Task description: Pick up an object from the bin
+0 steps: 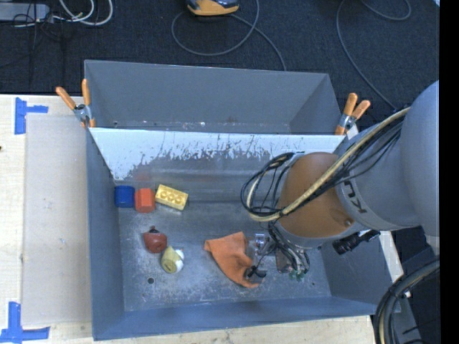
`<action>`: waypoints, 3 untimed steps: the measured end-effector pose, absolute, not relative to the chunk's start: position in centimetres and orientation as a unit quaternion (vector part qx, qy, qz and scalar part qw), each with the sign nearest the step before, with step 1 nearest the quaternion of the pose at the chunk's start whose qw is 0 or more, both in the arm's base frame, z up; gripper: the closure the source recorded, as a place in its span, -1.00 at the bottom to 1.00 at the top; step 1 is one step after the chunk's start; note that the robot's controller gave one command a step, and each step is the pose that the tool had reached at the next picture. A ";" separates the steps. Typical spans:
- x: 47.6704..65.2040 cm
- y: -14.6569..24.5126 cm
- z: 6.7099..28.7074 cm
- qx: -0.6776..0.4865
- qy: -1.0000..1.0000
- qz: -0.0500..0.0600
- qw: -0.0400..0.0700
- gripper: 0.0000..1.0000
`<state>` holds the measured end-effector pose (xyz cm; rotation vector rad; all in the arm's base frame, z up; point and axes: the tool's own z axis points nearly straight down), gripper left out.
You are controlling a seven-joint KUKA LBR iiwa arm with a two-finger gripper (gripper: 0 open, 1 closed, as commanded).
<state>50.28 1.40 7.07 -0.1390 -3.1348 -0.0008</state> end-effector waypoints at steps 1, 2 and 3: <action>50.3 1.4 7.1 -0.044 -0.999 0.000 0.002 1.00; 50.2 1.4 7.4 -0.044 -0.999 0.000 0.003 1.00; 50.1 1.4 8.9 -0.044 -0.999 0.000 0.005 1.00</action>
Offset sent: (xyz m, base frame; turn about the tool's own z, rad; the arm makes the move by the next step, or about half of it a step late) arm 0.0000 0.0000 0.0505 0.0000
